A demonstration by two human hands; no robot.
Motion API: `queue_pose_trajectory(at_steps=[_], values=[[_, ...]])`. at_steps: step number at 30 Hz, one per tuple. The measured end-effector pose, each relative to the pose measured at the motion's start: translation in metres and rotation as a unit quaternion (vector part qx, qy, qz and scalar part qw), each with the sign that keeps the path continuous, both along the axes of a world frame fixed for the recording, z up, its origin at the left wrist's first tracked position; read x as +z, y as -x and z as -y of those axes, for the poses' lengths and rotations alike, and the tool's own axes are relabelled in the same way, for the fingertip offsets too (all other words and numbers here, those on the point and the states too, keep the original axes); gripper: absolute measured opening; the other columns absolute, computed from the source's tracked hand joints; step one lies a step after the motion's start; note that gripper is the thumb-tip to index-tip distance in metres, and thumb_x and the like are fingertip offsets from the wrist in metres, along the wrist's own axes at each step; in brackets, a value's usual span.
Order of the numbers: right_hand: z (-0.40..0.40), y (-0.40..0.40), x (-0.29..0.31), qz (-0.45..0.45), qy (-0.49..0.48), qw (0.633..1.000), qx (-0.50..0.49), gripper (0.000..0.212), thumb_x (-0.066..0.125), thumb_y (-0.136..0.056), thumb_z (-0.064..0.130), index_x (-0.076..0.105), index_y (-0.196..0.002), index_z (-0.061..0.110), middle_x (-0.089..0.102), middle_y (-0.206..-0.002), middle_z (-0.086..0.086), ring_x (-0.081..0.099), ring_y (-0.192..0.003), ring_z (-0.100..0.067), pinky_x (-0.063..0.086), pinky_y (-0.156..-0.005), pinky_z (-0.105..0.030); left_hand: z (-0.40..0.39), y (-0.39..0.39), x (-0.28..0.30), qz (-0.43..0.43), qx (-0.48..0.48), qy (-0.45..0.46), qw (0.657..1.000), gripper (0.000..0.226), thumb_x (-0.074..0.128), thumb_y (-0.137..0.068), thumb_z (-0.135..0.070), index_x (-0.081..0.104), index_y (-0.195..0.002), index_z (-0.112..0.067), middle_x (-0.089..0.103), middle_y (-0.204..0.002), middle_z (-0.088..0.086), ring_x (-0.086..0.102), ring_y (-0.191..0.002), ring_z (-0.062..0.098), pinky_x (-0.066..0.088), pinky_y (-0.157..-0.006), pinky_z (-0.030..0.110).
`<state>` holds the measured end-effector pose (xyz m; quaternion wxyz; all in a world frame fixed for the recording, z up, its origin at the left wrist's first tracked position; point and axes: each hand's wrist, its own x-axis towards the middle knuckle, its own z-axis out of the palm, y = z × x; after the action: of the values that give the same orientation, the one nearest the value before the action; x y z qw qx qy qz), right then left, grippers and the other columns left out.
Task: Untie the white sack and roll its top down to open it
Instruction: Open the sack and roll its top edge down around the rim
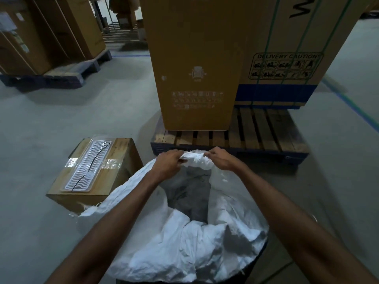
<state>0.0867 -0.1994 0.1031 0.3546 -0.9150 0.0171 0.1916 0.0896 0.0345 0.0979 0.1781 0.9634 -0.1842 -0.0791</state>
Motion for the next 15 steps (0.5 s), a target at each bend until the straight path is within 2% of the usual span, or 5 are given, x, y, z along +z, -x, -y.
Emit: queue_pose_trajectory(at_steps=[3, 5, 7, 10, 15], values=[[0.006, -0.004, 0.005, -0.056, -0.032, 0.998, 0.016, 0.045, 0.046, -0.108, 0.039, 0.064, -0.137, 0.010, 0.062, -0.140, -0.011, 0.059, -0.125, -0.027, 0.046, -0.108, -0.045, 0.000, 0.007, 0.012, -0.159, 0.047, 0.165, 0.972, 0.035, 0.053, -0.100, -0.044, 0.071, -0.094, -0.015, 0.071, -0.091, 0.002, 0.063, -0.081, 0.020, 0.049, -0.077, 0.038], [0.007, 0.001, 0.004, -0.039, -0.024, 0.999, 0.025, 0.047, 0.043, -0.109, 0.042, 0.065, -0.136, 0.011, 0.066, -0.128, -0.006, 0.062, -0.115, -0.022, 0.047, -0.102, -0.039, 0.006, 0.011, 0.026, -0.241, 0.085, 0.219, 0.942, 0.030, 0.051, -0.103, -0.031, 0.066, -0.089, -0.009, 0.063, -0.077, 0.003, 0.056, -0.071, 0.016, 0.043, -0.067, 0.027], [0.006, 0.012, 0.001, 0.024, 0.056, 0.998, 0.020, 0.051, 0.039, -0.107, 0.052, 0.065, -0.127, 0.013, 0.063, -0.110, -0.001, 0.061, -0.101, -0.020, 0.049, -0.093, -0.041, 0.008, 0.005, 0.031, -0.281, 0.133, 0.255, 0.915, 0.026, 0.050, -0.103, -0.022, 0.068, -0.095, -0.005, 0.066, -0.084, 0.007, 0.058, -0.075, 0.017, 0.047, -0.071, 0.027], [0.001, 0.033, -0.008, 0.133, 0.189, 0.972, -0.033, 0.050, 0.033, -0.105, 0.058, 0.058, -0.122, 0.018, 0.062, -0.117, -0.003, 0.059, -0.110, -0.024, 0.044, -0.102, -0.052, 0.003, -0.001, 0.027, -0.349, 0.229, 0.322, 0.850, 0.028, 0.058, -0.089, -0.024, 0.079, -0.093, -0.006, 0.075, -0.100, 0.021, 0.066, -0.088, 0.031, 0.052, -0.083, 0.041], [-0.010, 0.044, -0.016, 0.068, 0.052, 0.987, -0.137, 0.050, 0.035, -0.109, 0.045, 0.063, -0.120, 0.005, 0.064, -0.127, -0.017, 0.059, -0.119, -0.035, 0.047, -0.096, -0.044, 0.006, 0.001, 0.016, -0.362, 0.236, 0.345, 0.833, 0.025, 0.055, -0.090, -0.023, 0.077, -0.091, -0.010, 0.071, -0.099, 0.018, 0.063, -0.085, 0.027, 0.052, -0.077, 0.036]])
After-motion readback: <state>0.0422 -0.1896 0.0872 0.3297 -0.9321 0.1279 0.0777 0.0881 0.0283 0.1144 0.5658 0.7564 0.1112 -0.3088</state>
